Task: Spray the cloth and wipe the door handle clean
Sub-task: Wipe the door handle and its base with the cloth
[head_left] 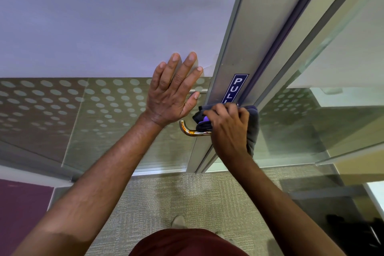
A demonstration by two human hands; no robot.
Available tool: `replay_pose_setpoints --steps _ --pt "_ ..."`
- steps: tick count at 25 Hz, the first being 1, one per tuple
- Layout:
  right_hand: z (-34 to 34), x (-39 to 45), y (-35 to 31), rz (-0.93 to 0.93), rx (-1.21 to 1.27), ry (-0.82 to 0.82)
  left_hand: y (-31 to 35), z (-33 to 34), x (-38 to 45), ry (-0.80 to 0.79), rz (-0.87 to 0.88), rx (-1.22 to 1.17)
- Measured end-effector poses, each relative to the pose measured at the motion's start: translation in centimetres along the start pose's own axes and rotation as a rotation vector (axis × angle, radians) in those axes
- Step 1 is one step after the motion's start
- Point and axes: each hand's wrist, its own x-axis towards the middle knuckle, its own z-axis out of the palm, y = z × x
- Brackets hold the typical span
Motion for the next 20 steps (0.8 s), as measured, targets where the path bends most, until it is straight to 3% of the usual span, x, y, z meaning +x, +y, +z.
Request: replay_pose_setpoints --steps 4,10,14,17,20 --pt "-0.5 -0.2 0.1 -0.005 0.019 -0.001 -0.1 -0.2 0.0 -0.010 0.001 -0.009" --pt "-1.5 0.0 0.5 0.223 -0.003 -0.029 -0.1 -0.3 0.0 -0.043 0.002 0.007" --pt "-2.2 0.1 -0.4 0.096 0.032 -0.151 -0.1 -0.2 -0.1 -0.032 0.000 0.006" --pt "-3.3 1.0 1.2 0.105 0.233 -0.299 0.0 -0.2 0.0 -0.029 -0.003 -0.002" --pt "-4.6 0.1 4.5 0.277 0.714 -0.291 -0.1 -0.2 0.0 -0.033 -0.003 -0.004"
